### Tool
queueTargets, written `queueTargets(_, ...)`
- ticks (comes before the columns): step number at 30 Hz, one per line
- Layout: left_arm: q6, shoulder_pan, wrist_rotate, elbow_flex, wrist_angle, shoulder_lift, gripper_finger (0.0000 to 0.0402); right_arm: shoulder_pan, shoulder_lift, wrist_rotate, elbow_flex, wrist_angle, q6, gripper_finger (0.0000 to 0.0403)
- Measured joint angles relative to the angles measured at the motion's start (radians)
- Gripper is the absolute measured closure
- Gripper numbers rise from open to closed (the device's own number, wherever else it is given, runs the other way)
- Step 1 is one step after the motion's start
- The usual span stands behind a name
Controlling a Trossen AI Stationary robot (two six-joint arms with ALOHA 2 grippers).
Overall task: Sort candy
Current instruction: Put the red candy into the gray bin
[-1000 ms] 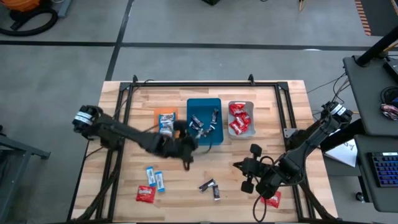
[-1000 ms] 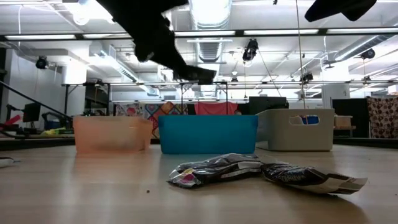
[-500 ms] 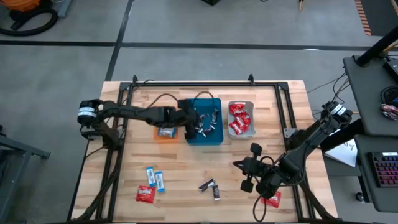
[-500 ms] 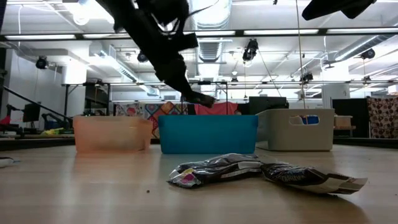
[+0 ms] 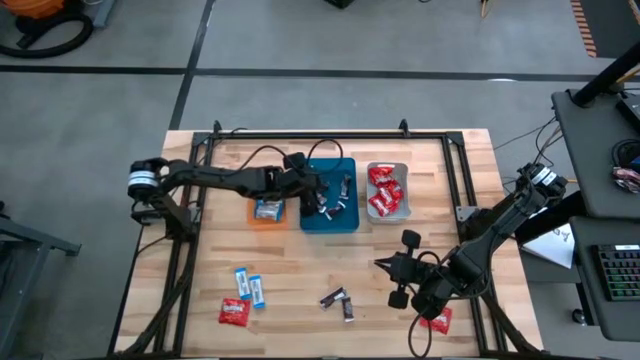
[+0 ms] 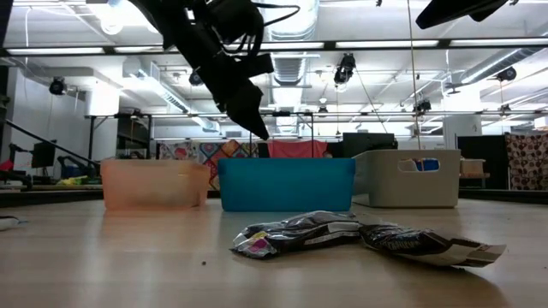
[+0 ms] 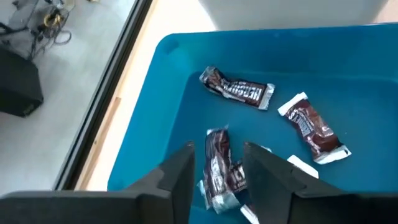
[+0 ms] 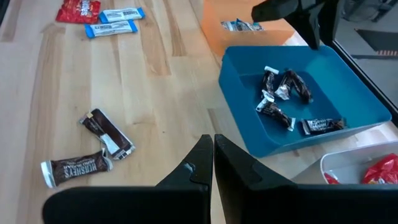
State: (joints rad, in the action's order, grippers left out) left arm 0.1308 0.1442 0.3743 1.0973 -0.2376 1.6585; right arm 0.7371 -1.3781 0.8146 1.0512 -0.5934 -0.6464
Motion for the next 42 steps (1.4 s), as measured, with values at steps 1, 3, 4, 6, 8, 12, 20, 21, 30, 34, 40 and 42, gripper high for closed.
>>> queueTargets(1, -0.020, -0.003, 0.001, 0.000, -0.009, -0.005, 0.0279, 0.000, 0.000, 0.000, 0.000, 0.000, -0.001, 0.0394)
queueTargets(3, -0.067, -0.017, 0.001, 0.000, -0.023, -0.015, 0.0276, 0.000, 0.001, -0.001, 0.000, 0.000, -0.007, 0.0394)
queueTargets(4, -0.092, -0.030, 0.001, 0.000, -0.030, -0.019, 0.0275, 0.000, 0.001, -0.001, 0.000, 0.000, -0.007, 0.0394)
queueTargets(6, -0.139, -0.064, 0.001, -0.002, -0.041, -0.028, 0.0276, 0.000, 0.001, -0.002, 0.000, 0.000, -0.007, 0.0394)
queueTargets(8, -0.172, -0.111, 0.001, -0.006, -0.049, -0.039, 0.0278, 0.000, 0.001, -0.002, 0.000, 0.000, -0.007, 0.0394)
queueTargets(12, -0.211, -0.212, 0.001, -0.006, -0.045, -0.052, 0.0284, 0.000, 0.002, -0.002, 0.000, 0.000, -0.005, 0.0394)
queueTargets(20, -0.214, -0.396, 0.002, -0.007, -0.044, -0.057, 0.0288, -0.029, 0.002, 0.001, 0.000, 0.000, 0.019, 0.0394)
queueTargets(21, -0.215, -0.414, 0.002, -0.008, -0.045, -0.057, 0.0288, -0.036, 0.002, 0.001, 0.000, 0.000, 0.020, 0.0394)
queueTargets(30, -0.222, -0.523, 0.084, -0.032, -0.060, -0.058, 0.0288, -0.094, 0.004, -0.068, 0.000, -0.001, -0.028, 0.0394)
queueTargets(34, -0.226, -0.535, 0.091, -0.038, -0.069, -0.058, 0.0288, -0.127, 0.010, -0.231, 0.000, -0.004, -0.097, 0.0394)
queueTargets(40, -0.226, -0.544, 0.091, -0.062, -0.078, -0.059, 0.0288, -0.135, 0.010, -0.452, 0.000, -0.066, -0.199, 0.0394)
queueTargets(42, -0.226, -0.550, 0.091, -0.082, -0.074, -0.068, 0.0288, -0.135, 0.010, -0.524, 0.002, -0.134, -0.293, 0.0394)
